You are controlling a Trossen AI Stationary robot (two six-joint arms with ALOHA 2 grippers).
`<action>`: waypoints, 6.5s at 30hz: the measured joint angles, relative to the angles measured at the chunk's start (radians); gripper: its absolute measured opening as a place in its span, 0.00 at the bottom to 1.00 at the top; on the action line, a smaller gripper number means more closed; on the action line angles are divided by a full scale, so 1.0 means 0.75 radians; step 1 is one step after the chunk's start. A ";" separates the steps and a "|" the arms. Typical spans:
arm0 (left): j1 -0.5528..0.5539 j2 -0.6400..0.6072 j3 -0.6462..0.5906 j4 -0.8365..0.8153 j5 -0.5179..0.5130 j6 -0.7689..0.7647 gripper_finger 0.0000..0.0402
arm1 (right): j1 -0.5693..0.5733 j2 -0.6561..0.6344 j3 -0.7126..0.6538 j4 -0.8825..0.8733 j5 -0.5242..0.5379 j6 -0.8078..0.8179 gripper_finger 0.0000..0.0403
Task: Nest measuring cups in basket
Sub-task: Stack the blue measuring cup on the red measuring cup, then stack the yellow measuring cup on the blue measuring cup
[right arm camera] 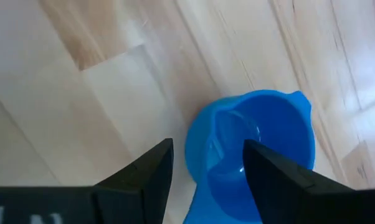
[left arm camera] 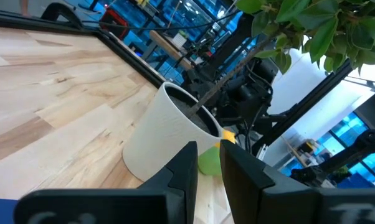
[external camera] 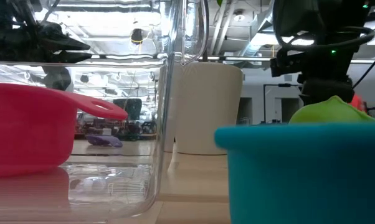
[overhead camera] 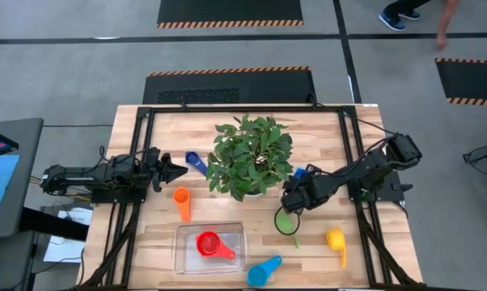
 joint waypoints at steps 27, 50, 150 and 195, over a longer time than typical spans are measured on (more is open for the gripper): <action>0.000 0.000 0.000 0.000 0.001 0.001 0.15 | -0.165 0.000 -0.041 0.135 -0.136 -0.012 0.23; 0.000 0.000 0.000 -0.007 0.051 0.016 0.15 | 0.085 -0.006 0.516 -0.477 -0.257 0.312 0.05; 0.000 -0.001 0.000 -0.009 0.057 0.036 0.15 | 0.191 1.023 1.682 0.504 -0.388 -0.150 0.19; 0.000 -0.001 0.000 0.002 0.127 0.025 0.15 | 0.147 0.997 1.877 0.660 -0.766 -0.147 0.14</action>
